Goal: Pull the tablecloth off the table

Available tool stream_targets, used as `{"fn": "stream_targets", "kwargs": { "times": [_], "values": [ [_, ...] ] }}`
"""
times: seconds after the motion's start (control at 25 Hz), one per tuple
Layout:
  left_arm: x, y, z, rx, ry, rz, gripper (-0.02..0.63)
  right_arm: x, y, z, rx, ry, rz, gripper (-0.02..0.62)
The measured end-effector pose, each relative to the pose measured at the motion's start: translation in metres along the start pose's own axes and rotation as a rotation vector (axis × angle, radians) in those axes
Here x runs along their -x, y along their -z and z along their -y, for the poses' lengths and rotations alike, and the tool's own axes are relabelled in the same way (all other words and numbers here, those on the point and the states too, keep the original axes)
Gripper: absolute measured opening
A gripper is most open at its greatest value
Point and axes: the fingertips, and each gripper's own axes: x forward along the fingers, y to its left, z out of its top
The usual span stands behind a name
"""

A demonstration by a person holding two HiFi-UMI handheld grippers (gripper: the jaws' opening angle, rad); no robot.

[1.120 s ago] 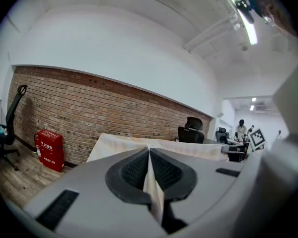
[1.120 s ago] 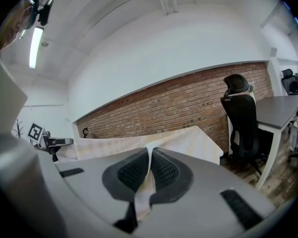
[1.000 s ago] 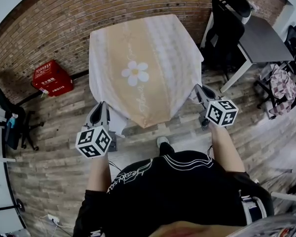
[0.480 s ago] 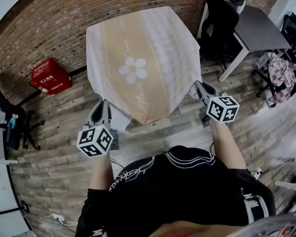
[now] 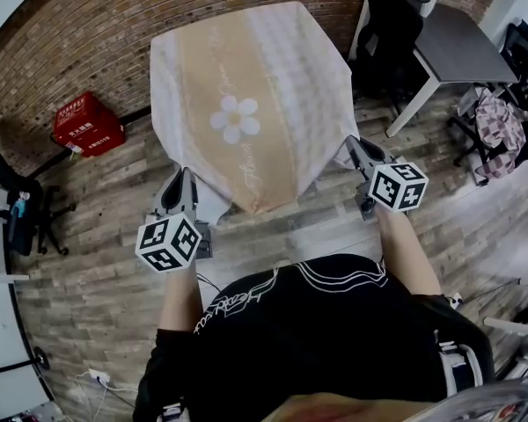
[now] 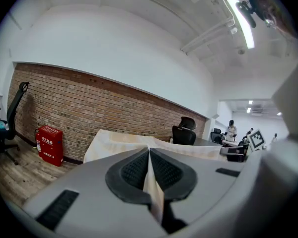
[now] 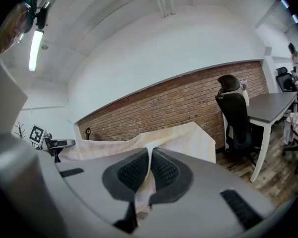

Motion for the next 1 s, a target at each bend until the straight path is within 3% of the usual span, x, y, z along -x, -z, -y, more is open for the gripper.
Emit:
{"fn": "stream_targets", "kwargs": {
  "times": [0.44,1.0],
  "values": [
    [0.024,0.013,0.041,-0.002,-0.027,-0.009,0.006,0.040,-0.002,0.007,0.040,-0.042,-0.008,-0.002],
    [0.061,0.037,0.091,-0.011,-0.047,-0.010,0.006,0.094,0.021,0.024,0.016,-0.060,-0.008,-0.002]
  ]
}}
